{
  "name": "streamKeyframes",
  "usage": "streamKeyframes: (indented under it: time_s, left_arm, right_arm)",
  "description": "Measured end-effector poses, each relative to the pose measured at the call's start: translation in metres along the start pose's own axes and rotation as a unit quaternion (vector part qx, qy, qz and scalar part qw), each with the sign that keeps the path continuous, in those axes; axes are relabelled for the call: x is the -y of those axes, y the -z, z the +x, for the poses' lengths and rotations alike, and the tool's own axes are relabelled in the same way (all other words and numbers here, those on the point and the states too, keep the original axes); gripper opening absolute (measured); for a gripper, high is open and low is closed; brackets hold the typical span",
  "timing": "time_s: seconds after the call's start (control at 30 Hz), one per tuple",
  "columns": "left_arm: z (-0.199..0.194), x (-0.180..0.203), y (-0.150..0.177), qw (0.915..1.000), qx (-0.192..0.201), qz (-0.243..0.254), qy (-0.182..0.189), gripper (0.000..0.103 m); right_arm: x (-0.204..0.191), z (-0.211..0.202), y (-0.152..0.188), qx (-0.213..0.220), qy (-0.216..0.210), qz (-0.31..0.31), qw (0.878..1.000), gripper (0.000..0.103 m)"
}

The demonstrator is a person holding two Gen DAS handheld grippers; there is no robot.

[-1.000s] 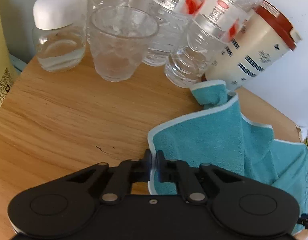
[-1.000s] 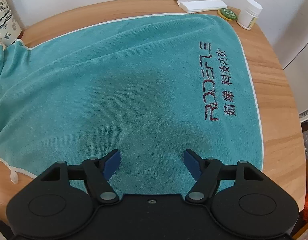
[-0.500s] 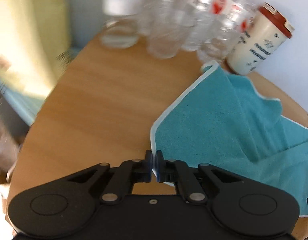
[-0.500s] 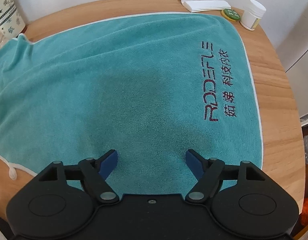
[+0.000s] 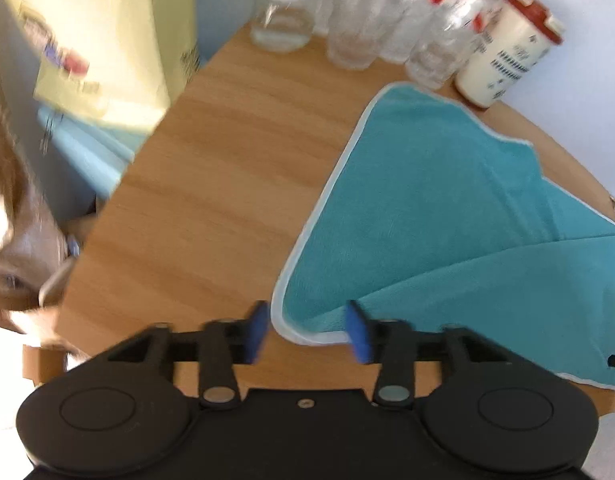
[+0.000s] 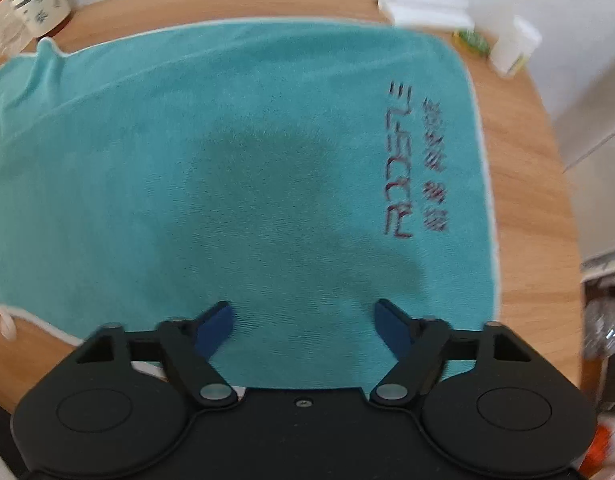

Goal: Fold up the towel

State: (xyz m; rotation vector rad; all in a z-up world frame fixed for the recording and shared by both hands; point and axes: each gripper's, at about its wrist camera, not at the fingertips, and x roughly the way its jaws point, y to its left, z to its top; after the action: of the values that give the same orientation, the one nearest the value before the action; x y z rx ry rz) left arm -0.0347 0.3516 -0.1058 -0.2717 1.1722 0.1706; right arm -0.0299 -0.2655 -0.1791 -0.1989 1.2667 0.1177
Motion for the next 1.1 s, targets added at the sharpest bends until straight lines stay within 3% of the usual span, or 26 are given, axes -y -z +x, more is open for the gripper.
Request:
streamKeyframes:
  time_s: [0.1,0.17,0.23,0.37,0.5,0.57,0.67,0.73,0.83,1.1]
  left_arm:
    - [0.006,0.013,-0.018,0.9997,0.000,0.023,-0.002,0.052]
    - [0.015,0.028,-0.030,0.9992,0.009,0.039,0.003,0.073]
    - [0.025,0.043,-0.040,0.9983,0.015,0.054,0.013,0.078]
    - [0.047,0.068,-0.041,0.9957,0.004,0.089,0.026,0.078]
    - [0.058,0.080,-0.035,0.9928,0.001,0.120,-0.002,0.078]
    - [0.065,0.079,-0.033,0.9930,-0.009,0.116,-0.020,0.078]
    - [0.078,0.075,-0.028,0.9920,-0.032,0.106,-0.060,0.080]
    - [0.074,0.072,-0.021,0.9915,-0.024,0.102,-0.076,0.086]
    - [0.072,0.069,-0.015,0.9912,-0.025,0.093,-0.091,0.097]
    - [0.063,0.068,-0.002,0.9899,-0.051,0.085,-0.101,0.098]
  right_arm:
    - [0.016,-0.007,0.010,0.012,0.003,0.042,0.999,0.054]
    - [0.025,-0.010,0.018,0.015,0.010,0.060,0.998,0.054]
    - [0.033,-0.010,0.023,0.016,0.017,0.076,0.997,0.052]
    - [0.047,-0.006,0.031,0.011,0.031,0.106,0.994,0.043]
    - [0.064,0.000,0.035,0.019,0.030,0.132,0.991,0.042]
    - [0.073,-0.001,0.037,0.017,0.012,0.149,0.989,0.042]
    - [0.069,-0.002,0.041,0.018,0.022,0.105,0.994,0.040]
    - [0.067,-0.003,0.044,0.017,0.029,0.090,0.995,0.039]
    - [0.077,-0.008,0.053,0.005,0.027,0.093,0.995,0.039]
    - [0.085,-0.018,0.064,-0.022,0.049,0.085,0.995,0.039]
